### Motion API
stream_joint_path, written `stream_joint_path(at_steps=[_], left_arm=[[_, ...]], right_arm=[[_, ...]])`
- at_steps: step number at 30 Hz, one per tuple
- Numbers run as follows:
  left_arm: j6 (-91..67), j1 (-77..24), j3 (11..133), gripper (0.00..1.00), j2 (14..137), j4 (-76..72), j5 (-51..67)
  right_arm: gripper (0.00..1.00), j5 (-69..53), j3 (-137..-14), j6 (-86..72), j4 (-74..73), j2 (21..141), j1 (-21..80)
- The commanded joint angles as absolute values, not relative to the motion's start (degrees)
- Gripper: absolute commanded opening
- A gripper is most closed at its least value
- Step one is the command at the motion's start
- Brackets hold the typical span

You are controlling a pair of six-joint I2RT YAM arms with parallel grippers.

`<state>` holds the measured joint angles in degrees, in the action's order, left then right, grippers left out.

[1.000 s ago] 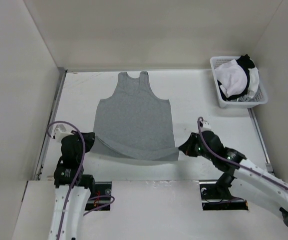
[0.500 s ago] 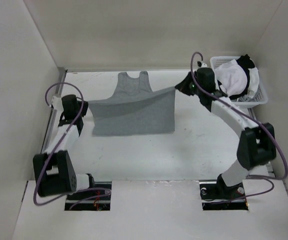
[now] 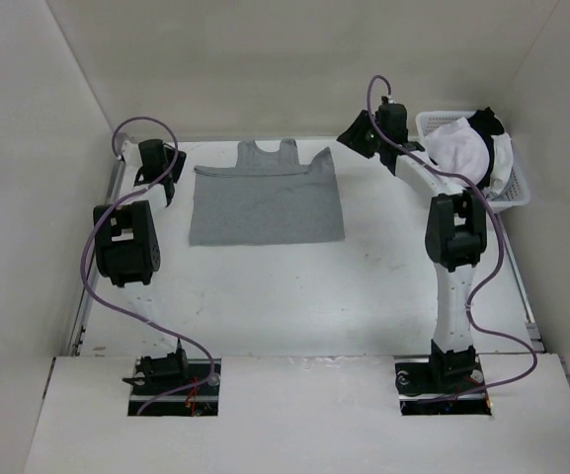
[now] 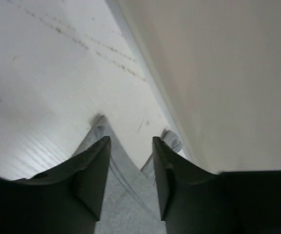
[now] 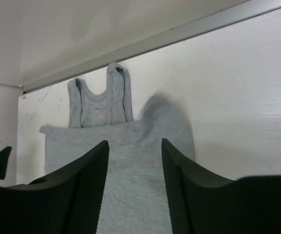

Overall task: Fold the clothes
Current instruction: Fold the tank top

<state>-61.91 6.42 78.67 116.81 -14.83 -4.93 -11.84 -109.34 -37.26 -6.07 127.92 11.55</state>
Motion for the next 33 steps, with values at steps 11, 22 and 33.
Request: stream_joint_path(at_steps=[11, 22, 33], left_arm=[[-57.66, 0.93, 33.52, 0.39, 82.2, -24.8, -9.84], [-54.32, 5.23, 19.86, 0.48, 73.46, -16.25, -2.56], [-57.48, 4.97, 21.09, 0.38, 79.63, -21.88, -0.7]], right_arm=[[0.01, -6.33, -64.47, -39.19, 10.98, 99.86, 17.53], [0.5, -4.04, -43.78, -43.06, 17.48, 93.51, 20.43], [0.42, -5.18, -42.98, -45.53, 19.34, 96.68, 20.52]])
